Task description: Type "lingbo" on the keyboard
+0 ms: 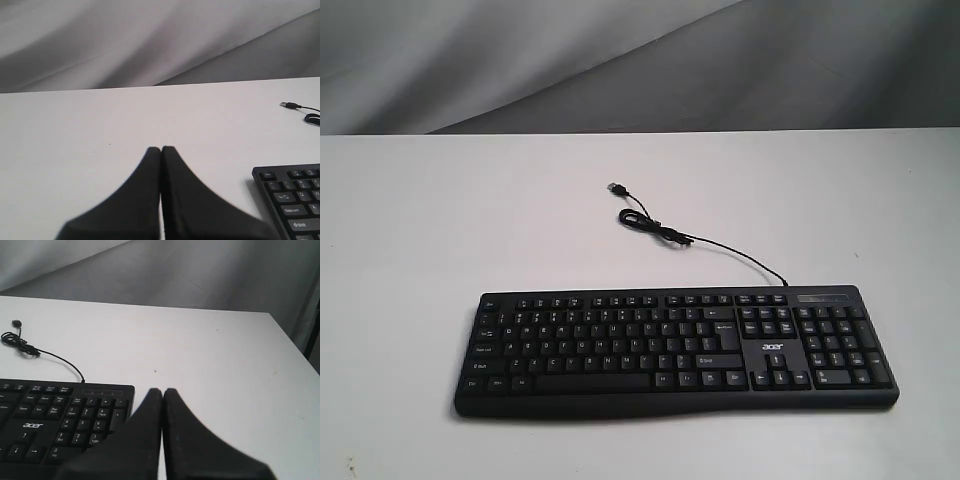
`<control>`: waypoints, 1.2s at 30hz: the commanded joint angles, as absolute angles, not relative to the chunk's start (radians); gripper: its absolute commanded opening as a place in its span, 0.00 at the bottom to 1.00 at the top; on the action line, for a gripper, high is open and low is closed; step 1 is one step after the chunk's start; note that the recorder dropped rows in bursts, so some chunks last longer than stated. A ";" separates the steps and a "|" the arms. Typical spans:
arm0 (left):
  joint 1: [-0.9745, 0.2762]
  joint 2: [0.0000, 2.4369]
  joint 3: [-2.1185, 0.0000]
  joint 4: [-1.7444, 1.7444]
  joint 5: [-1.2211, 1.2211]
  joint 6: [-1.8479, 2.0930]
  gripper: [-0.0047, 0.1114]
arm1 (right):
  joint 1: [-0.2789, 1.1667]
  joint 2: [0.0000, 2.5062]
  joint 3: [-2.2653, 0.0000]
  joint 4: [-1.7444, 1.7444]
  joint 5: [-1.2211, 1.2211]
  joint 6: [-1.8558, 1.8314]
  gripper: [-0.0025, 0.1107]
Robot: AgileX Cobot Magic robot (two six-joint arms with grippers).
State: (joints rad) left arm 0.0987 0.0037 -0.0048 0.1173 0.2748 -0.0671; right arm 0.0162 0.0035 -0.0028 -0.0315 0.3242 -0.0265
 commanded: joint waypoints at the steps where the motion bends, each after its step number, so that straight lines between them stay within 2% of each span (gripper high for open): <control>1: 0.100 0.000 0.000 0.117 0.261 -0.069 0.04 | 0.009 0.000 0.000 -0.034 0.323 -0.025 0.02; 13: 0.100 0.000 0.000 0.117 0.261 -0.069 0.04 | 0.009 0.000 0.000 -0.048 0.310 -0.031 0.02; 24: 0.100 0.000 0.000 0.117 0.261 -0.069 0.04 | 0.009 0.000 0.000 -0.054 -0.188 -0.029 0.02; 30: 0.100 0.000 0.000 0.117 0.261 -0.069 0.04 | 0.009 0.000 0.000 -0.052 -0.240 -0.029 0.02; 36: 0.100 0.000 0.000 0.117 0.261 -0.069 0.04 | 0.009 0.000 0.000 -0.052 -0.421 0.038 0.02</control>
State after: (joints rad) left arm 0.0987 0.0037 -0.0048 0.1173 0.2748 -0.0671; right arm 0.0162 0.0032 -0.0028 -0.0432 -0.3274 -0.0135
